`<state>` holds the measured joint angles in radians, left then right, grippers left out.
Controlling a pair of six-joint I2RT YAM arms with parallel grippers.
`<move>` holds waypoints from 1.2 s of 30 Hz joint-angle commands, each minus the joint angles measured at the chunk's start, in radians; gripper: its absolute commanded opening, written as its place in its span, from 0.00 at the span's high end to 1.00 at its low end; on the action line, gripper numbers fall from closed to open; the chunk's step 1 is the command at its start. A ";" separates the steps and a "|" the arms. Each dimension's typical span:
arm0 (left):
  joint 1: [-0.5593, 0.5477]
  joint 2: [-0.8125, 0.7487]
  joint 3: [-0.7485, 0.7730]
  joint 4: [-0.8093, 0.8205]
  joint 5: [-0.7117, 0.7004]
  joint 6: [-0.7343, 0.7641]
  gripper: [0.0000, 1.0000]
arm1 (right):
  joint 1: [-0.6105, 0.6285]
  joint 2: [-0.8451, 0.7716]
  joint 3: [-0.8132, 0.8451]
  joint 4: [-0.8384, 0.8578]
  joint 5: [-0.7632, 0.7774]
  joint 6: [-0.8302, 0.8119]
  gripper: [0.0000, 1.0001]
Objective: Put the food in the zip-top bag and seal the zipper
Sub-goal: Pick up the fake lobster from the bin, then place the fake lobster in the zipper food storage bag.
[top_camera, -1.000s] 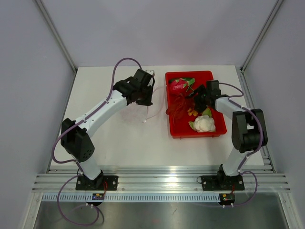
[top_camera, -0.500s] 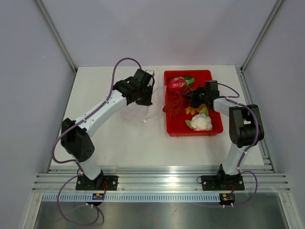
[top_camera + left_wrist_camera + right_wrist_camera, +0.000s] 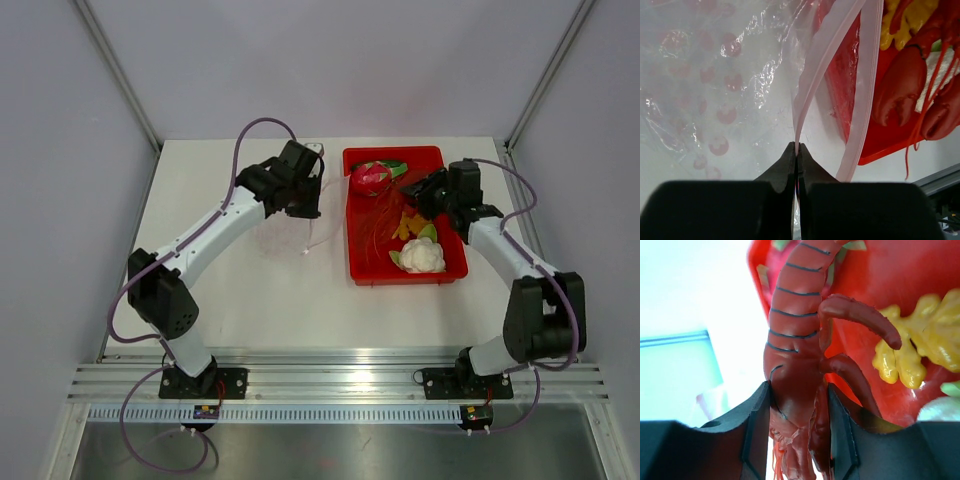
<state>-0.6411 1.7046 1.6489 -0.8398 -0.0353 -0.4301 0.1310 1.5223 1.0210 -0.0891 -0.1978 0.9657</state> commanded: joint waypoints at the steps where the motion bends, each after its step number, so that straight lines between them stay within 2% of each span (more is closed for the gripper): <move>1: 0.003 0.013 0.092 -0.004 0.029 -0.027 1.00 | 0.007 -0.160 0.010 -0.061 0.148 -0.091 1.00; 8: 0.003 0.062 0.175 -0.021 0.126 -0.126 1.00 | 0.053 -0.396 0.059 -0.100 0.418 -0.281 1.00; 14: 0.003 0.119 0.224 -0.015 0.176 -0.208 1.00 | 0.131 -0.448 0.109 -0.041 0.567 -0.334 1.00; 19: 0.004 0.119 0.216 0.007 0.164 -0.266 1.00 | 0.223 -0.412 0.209 -0.129 0.707 -0.231 1.00; 23: 0.003 0.122 0.224 0.015 0.155 -0.295 1.00 | 0.380 -0.335 0.272 -0.097 0.907 -0.255 1.00; 25: 0.004 0.122 0.230 0.004 0.149 -0.297 1.00 | 0.427 -0.309 0.318 -0.101 0.942 -0.248 1.00; 29: 0.004 0.121 0.241 -0.010 0.133 -0.297 1.00 | 0.484 -0.251 0.347 -0.081 1.018 -0.234 1.00; 36: 0.017 0.113 0.242 0.005 0.189 -0.312 1.00 | 0.544 -0.177 0.341 -0.044 1.159 -0.196 1.00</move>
<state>-0.6350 1.8301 1.8442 -0.8673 0.1085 -0.7235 0.6445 1.3342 1.3197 -0.2207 0.8062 0.7303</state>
